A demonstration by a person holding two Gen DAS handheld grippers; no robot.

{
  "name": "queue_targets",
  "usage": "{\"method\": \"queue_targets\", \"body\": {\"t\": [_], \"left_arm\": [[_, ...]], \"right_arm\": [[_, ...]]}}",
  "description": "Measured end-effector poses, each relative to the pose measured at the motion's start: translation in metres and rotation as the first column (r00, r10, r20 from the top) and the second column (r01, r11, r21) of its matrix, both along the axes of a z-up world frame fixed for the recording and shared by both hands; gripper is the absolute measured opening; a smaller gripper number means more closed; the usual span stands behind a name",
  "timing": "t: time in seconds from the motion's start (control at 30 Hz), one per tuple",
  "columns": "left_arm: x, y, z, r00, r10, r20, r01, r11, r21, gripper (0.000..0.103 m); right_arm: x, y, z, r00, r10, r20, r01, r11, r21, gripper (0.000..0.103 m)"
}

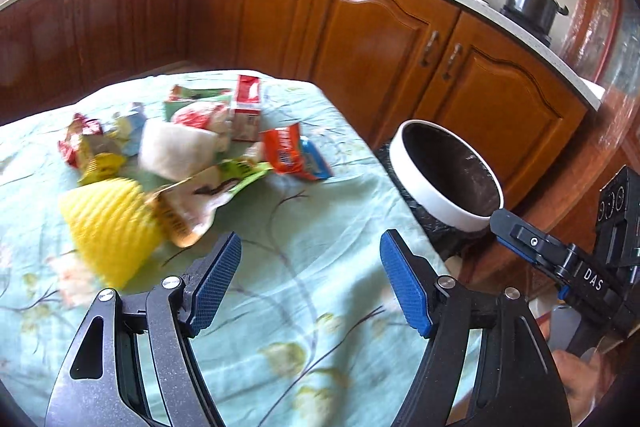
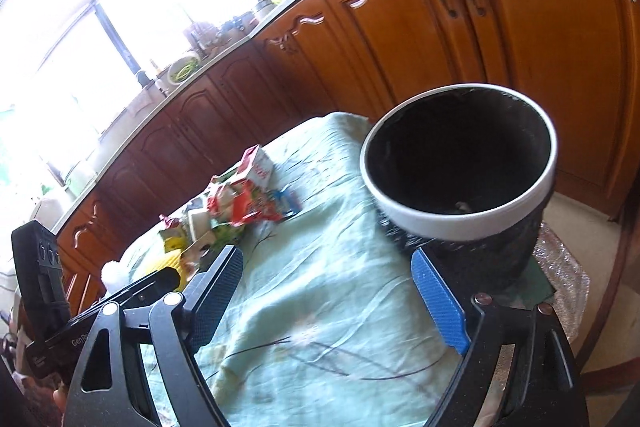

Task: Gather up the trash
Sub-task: 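Move both tools back over the table toward the remaining trash, then grasp the yellow foam net with the left tool while the right tool grasps red and blue wrappers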

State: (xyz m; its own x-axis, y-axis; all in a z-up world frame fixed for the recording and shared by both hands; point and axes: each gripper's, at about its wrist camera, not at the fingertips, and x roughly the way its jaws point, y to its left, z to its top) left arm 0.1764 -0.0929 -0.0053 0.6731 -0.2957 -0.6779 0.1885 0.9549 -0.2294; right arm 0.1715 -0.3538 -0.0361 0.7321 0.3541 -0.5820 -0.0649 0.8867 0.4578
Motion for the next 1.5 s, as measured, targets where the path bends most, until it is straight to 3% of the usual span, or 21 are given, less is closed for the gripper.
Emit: {"method": "queue_targets", "body": {"t": [0.33,0.67,0.8,0.97,1.07,1.1,1.17,1.23,1.3,1.5], "left_arm": [[-0.01,0.074,-0.001,0.987,0.163,-0.001,-0.163,0.986,-0.032,0.074],[0.014,0.127,-0.013,0.962,0.268,-0.046,-0.269,0.962,-0.037,0.074],[0.025,0.135,-0.022,0.959,0.271,-0.078,-0.275,0.96,-0.045,0.074],[0.034,0.134,-0.03,0.96,0.262,-0.099,-0.267,0.963,-0.031,0.073],[0.039,0.132,-0.036,0.962,0.248,-0.111,-0.253,0.967,-0.034,0.062],[0.041,0.132,-0.038,0.964,0.241,-0.116,-0.246,0.969,-0.033,0.053],[0.045,0.132,-0.042,0.966,0.223,-0.134,-0.23,0.972,-0.039,0.034],[0.045,0.132,-0.045,0.967,0.21,-0.146,-0.219,0.975,-0.049,0.018],[0.042,0.133,-0.044,0.969,0.206,-0.133,-0.215,0.975,-0.049,0.013],[0.026,0.135,-0.021,0.975,0.21,-0.065,-0.214,0.975,-0.058,0.012]], "right_arm": [[0.021,0.058,0.001,0.993,0.118,-0.012,-0.119,0.992,-0.047,0.088],[0.065,0.102,0.001,0.981,0.191,-0.022,-0.192,0.975,-0.112,0.086],[0.085,0.109,-0.005,0.981,0.192,-0.027,-0.194,0.973,-0.124,0.079],[0.12,0.124,-0.017,0.974,0.216,-0.071,-0.224,0.965,-0.136,0.063],[0.138,0.132,-0.03,0.969,0.223,-0.105,-0.238,0.958,-0.157,0.053],[0.144,0.134,-0.035,0.968,0.22,-0.119,-0.237,0.957,-0.164,0.05],[0.151,0.134,-0.044,0.965,0.219,-0.147,-0.242,0.957,-0.161,0.021],[0.152,0.131,-0.048,0.965,0.211,-0.157,-0.235,0.96,-0.152,0.014],[0.144,0.127,-0.044,0.969,0.208,-0.132,-0.227,0.962,-0.153,0.008],[0.11,0.111,-0.022,0.977,0.206,-0.062,-0.213,0.966,-0.149,0.006]]}}
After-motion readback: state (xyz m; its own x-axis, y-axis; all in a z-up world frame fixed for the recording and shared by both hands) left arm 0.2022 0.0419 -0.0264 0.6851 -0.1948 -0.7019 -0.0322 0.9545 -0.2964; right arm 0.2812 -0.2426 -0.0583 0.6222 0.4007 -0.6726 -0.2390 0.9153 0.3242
